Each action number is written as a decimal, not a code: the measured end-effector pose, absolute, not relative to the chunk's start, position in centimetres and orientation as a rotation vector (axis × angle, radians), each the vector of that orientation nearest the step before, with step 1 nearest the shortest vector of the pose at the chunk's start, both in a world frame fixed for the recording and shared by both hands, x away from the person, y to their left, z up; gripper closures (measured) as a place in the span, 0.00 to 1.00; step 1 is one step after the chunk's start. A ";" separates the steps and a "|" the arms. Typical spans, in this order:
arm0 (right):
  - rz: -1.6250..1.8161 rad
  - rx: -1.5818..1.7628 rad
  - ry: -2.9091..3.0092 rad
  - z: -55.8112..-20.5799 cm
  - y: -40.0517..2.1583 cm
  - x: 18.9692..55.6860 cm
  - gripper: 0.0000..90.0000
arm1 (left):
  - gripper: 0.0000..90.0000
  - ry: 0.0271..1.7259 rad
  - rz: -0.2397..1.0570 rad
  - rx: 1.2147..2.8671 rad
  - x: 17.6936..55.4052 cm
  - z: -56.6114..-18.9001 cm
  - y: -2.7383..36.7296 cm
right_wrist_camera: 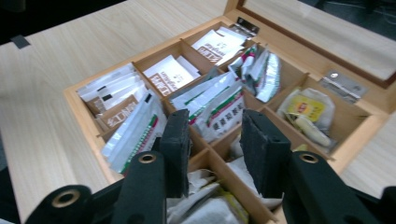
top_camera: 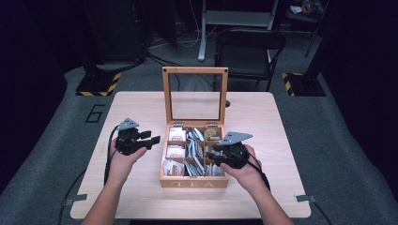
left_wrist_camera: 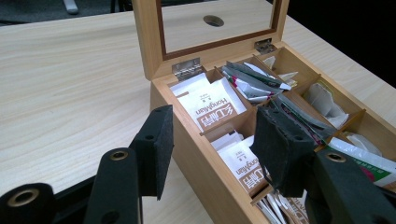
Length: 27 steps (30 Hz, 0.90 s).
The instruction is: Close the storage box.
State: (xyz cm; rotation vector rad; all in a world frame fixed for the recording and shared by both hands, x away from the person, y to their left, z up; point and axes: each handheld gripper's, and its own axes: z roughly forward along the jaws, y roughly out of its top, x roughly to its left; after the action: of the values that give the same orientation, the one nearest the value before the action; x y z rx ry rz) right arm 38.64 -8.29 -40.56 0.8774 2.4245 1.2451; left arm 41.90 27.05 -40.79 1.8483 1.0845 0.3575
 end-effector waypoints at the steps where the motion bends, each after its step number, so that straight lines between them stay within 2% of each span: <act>1: 1.250 0.869 2.429 -40.7 -8.2 38.6 0.70 | 0.53 1.085 0.357 1.845 41.8 -40.8 27.1; 16: 1.258 0.865 2.495 -43.8 -6.1 38.0 0.70 | 0.51 1.109 0.340 1.840 41.7 -42.3 28.0; 27: 1.211 0.863 2.532 -45.1 -4.6 38.0 0.81 | 0.51 1.100 0.333 1.836 41.7 -42.3 28.1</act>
State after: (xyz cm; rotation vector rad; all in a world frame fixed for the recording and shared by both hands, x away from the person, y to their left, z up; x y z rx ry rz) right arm 38.02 -4.60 -45.09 0.8631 2.5316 1.2109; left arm 41.71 28.13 -42.27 1.8361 1.1005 0.3335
